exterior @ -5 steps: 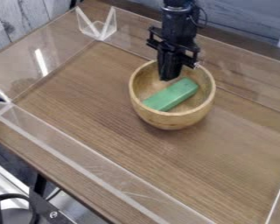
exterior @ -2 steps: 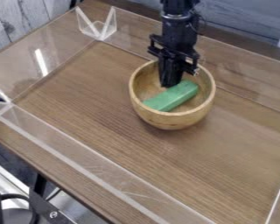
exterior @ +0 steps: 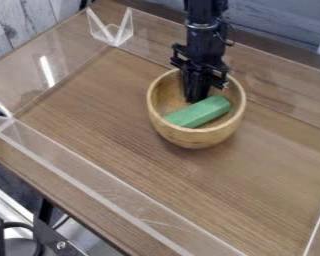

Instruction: Put the green block in the brown bowl

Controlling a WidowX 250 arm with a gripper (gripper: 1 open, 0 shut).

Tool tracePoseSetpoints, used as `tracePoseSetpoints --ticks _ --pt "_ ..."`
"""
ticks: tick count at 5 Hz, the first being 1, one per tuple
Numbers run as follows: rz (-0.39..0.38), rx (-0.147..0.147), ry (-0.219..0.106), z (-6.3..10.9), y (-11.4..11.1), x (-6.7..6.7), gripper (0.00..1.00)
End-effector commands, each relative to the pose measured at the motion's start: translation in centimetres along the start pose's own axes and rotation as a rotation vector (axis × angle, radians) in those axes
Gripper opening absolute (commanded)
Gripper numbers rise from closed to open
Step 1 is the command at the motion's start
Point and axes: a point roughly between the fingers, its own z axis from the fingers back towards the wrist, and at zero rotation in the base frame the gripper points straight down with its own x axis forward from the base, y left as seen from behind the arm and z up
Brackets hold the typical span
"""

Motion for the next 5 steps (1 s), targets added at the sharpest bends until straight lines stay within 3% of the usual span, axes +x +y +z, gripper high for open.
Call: tracePoseSetpoints --ticks 1,3,4,5 --pt "0.007 0.018 -0.051 2.1 0.5 1.0 0.00" --pt "-0.022 0.048 -0.028 0.3 1.1 0.9 0.00" --pt "-0.008 0.028 -0.035 -0.3 1.2 1.1 0.00" --pt "-0.019 0.033 -0.024 -0.2 1.0 0.6 1.00"
